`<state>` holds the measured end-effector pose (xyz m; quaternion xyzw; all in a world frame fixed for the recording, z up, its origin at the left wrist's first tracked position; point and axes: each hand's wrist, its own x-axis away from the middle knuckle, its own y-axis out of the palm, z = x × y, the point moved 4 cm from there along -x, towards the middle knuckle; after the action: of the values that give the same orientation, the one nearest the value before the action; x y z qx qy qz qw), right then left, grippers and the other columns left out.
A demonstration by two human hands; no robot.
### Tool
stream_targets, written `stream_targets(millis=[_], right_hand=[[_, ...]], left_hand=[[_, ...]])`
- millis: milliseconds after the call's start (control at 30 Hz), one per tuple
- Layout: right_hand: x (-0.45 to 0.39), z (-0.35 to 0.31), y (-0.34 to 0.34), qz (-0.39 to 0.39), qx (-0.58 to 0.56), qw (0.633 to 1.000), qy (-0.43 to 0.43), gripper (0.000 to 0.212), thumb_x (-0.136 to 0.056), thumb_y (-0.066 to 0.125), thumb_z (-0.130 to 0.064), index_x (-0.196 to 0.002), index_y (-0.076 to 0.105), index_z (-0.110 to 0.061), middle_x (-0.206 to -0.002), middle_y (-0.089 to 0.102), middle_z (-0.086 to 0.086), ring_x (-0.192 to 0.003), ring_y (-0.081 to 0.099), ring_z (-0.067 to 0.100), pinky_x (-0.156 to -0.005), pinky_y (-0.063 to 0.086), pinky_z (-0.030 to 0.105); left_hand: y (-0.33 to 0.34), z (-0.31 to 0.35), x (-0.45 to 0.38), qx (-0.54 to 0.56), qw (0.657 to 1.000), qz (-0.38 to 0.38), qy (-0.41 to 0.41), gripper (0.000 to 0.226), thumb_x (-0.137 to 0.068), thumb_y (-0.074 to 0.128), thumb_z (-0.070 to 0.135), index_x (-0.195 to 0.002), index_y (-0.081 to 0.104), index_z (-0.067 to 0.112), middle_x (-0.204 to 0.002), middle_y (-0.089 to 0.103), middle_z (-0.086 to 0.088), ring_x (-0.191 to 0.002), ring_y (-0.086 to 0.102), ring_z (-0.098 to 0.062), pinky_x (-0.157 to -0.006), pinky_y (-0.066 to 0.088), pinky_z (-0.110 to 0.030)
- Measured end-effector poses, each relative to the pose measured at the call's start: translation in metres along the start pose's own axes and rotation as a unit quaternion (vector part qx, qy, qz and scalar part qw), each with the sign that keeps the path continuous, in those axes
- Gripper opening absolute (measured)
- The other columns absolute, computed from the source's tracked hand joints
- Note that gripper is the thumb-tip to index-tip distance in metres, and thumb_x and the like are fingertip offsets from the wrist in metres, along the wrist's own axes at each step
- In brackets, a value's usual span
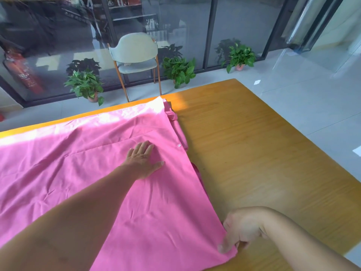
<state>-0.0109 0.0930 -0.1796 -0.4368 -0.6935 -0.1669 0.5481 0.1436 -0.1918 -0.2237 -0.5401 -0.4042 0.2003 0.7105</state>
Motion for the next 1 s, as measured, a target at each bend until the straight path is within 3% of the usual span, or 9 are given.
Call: stream_targets(millis=[100, 167, 233, 367, 500, 633, 767, 900, 1000], right_hand=[[0.001, -0.001, 0.003, 0.008, 0.032, 0.999, -0.027, 0.047, -0.06, 0.087, -0.047, -0.063, 0.052, -0.016, -0.055, 0.053, -0.007, -0.059, 0.042, 0.012, -0.052, 0.034, 0.024], [0.0, -0.002, 0.003, 0.007, 0.025, 0.997, -0.073, 0.069, -0.046, 0.088, -0.057, -0.083, 0.065, -0.004, -0.082, 0.071, 0.006, -0.073, 0.051, 0.014, -0.077, 0.051, 0.032], [0.001, -0.002, 0.003, 0.013, 0.027, 0.995, -0.092, 0.086, -0.044, 0.088, -0.065, -0.099, 0.066, -0.002, -0.088, 0.069, 0.002, -0.078, 0.054, 0.015, -0.084, 0.049, 0.037], [0.0, 0.002, 0.005, 0.003, 0.031, 0.994, -0.101, 0.047, -0.065, 0.082, -0.056, -0.089, 0.073, -0.018, -0.094, 0.074, -0.007, -0.089, 0.066, 0.014, -0.091, 0.051, 0.033], [-0.004, 0.011, 0.007, 0.019, 0.03, 0.996, -0.076, 0.069, -0.055, 0.077, -0.066, -0.094, 0.068, -0.01, -0.095, 0.072, -0.001, -0.09, 0.067, 0.013, -0.091, 0.053, 0.036], [-0.004, 0.015, 0.007, 0.02, 0.002, 0.997, -0.069, 0.042, -0.068, 0.079, -0.057, -0.062, 0.053, -0.024, -0.067, 0.059, -0.014, -0.077, 0.062, 0.01, -0.097, 0.053, 0.038], [-0.002, 0.014, 0.005, 0.032, -0.012, 0.996, -0.077, 0.049, -0.078, 0.078, -0.05, -0.056, 0.04, -0.027, -0.059, 0.047, -0.014, -0.066, 0.055, 0.007, -0.079, 0.052, 0.024], [0.0, 0.012, 0.005, 0.03, 0.018, 0.995, -0.089, 0.044, -0.078, 0.077, -0.048, -0.058, 0.044, -0.026, -0.071, 0.055, -0.006, -0.071, 0.057, 0.01, -0.084, 0.054, 0.027], [0.005, 0.005, 0.007, 0.017, 0.07, 0.993, -0.09, 0.035, -0.079, 0.074, -0.05, -0.067, 0.056, -0.023, -0.082, 0.062, -0.003, -0.077, 0.062, 0.011, -0.09, 0.054, 0.032]], left_hand=[[-0.005, 0.019, 0.007, 0.029, 0.997, 0.06, 0.029, 0.076, -0.097, 0.029, 0.063, -0.156, -0.003, 0.028, -0.163, -0.013, -0.001, -0.149, -0.013, -0.022, -0.122, -0.004, -0.043], [-0.003, 0.037, 0.014, 0.053, 0.995, 0.069, 0.053, 0.073, -0.097, 0.028, 0.061, -0.156, -0.002, 0.029, -0.163, -0.013, 0.0, -0.15, -0.013, -0.022, -0.122, -0.004, -0.042], [0.007, 0.049, 0.02, 0.053, 0.996, 0.046, 0.055, 0.072, -0.097, 0.024, 0.063, -0.156, -0.002, 0.03, -0.163, -0.014, 0.001, -0.149, -0.014, -0.021, -0.122, -0.006, -0.04], [0.024, 0.051, 0.023, 0.001, 0.999, 0.017, 0.043, 0.076, -0.094, 0.02, 0.069, -0.155, -0.007, 0.031, -0.162, -0.019, 0.003, -0.148, -0.019, -0.019, -0.121, -0.009, -0.039], [0.023, 0.052, 0.022, -0.01, 0.999, 0.005, 0.04, 0.078, -0.094, 0.019, 0.07, -0.155, -0.008, 0.031, -0.161, -0.02, 0.003, -0.148, -0.019, -0.019, -0.121, -0.009, -0.039], [0.023, 0.06, 0.031, -0.004, 0.999, 0.025, 0.025, 0.073, -0.098, 0.019, 0.064, -0.155, -0.008, 0.029, -0.162, -0.02, 0.002, -0.148, -0.019, -0.021, -0.12, -0.009, -0.04], [0.027, 0.077, 0.049, 0.013, 0.998, 0.056, 0.027, 0.07, -0.1, 0.022, 0.058, -0.156, -0.008, 0.026, -0.162, -0.02, -0.002, -0.148, -0.019, -0.023, -0.121, -0.01, -0.041], [0.025, 0.107, 0.08, 0.073, 0.991, 0.108, 0.036, 0.065, -0.099, 0.033, 0.054, -0.154, 0.014, 0.026, -0.16, 0.01, -0.006, -0.148, 0.008, -0.026, -0.122, 0.007, -0.04], [0.021, 0.132, 0.112, 0.144, 0.978, 0.149, 0.004, 0.055, -0.097, 0.042, 0.054, -0.143, 0.036, 0.025, -0.139, 0.039, -0.002, -0.127, 0.039, -0.022, -0.108, 0.031, -0.035]])
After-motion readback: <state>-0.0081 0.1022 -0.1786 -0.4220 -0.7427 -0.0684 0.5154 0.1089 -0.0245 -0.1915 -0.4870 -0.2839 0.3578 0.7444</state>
